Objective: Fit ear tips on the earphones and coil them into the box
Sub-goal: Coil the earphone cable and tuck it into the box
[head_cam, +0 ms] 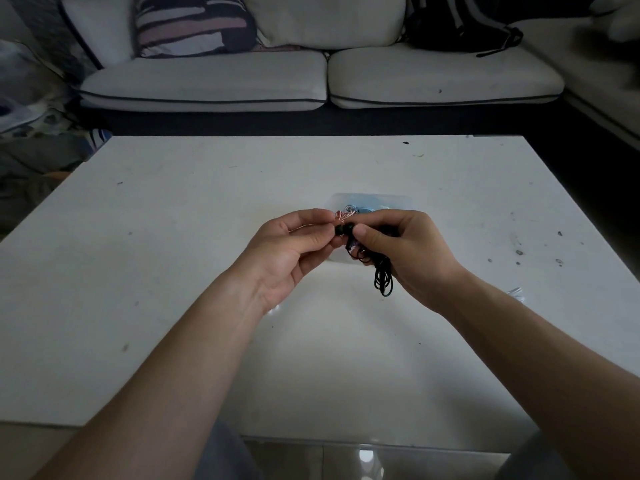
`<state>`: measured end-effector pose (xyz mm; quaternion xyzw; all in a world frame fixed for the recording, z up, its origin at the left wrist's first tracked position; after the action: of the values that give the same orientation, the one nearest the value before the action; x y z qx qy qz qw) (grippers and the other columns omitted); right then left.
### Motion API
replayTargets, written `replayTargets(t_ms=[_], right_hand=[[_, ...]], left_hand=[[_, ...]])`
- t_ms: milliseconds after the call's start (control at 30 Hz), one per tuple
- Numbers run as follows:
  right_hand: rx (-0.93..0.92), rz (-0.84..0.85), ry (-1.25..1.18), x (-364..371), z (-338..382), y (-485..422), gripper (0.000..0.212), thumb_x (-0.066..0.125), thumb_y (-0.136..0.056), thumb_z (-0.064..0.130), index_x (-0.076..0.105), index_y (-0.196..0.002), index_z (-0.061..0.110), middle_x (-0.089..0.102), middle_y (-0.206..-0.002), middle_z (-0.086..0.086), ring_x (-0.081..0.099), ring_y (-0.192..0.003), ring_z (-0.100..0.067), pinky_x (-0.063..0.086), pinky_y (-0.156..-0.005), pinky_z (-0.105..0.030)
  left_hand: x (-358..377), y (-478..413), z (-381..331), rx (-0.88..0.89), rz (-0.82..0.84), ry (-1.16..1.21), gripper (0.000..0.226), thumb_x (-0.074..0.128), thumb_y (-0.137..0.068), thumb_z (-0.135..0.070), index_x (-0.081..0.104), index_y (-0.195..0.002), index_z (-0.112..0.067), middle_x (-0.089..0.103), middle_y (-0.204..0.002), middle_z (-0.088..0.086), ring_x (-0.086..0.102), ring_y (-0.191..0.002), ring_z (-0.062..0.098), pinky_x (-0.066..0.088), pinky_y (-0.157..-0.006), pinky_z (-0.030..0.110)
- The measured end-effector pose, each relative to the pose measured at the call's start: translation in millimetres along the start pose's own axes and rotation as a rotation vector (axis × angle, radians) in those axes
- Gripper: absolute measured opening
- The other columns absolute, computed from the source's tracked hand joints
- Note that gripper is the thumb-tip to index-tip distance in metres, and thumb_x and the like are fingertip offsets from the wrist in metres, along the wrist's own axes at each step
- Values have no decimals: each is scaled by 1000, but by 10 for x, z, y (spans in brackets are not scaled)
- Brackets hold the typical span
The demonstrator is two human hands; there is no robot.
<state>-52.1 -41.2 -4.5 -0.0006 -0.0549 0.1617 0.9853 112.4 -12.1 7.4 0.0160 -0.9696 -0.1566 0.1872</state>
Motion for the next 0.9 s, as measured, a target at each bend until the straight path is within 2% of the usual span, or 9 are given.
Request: replayTargets(t_ms=[100,667,900], right_hand=[[9,2,2,-4,-17,-9,16,59,-95,-2,72,-105,-3,69,-76,-12,65,-72,-23,50,-64,-25],[47,5,-3,-12,-76,-27,16,60,-94,-2,73,-104,-1,70,-77,-11,65,-70,-21,50,-63,-23],[44,-1,8,-22,-94,-30,16,61,-94,-2,73,-105,-2,69,-80,-14,65,-70,-21,50,-63,-23]], left_hand=[[5,-7,23,-2,-11,9,16,62,-88,6,68,-92,-9,75,-84,7,73,-76,15,59,-76,19],[1,-35,80,-13,-48,4,14,64,-88,5,68,-89,-8,72,-80,7,71,-71,14,58,-69,18],[-5,-47,103,-15,-61,6,16,63,-87,7,68,-87,-9,73,-79,8,71,-71,14,59,-73,20]])
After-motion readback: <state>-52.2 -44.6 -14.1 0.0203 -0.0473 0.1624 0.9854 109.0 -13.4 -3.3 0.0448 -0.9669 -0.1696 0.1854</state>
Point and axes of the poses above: each hand's wrist, its own y-axis away from the middle knuckle, its own x-axis out of the palm, z = x × y, the point moved 4 cm from there along -y, towards the middle knuckle
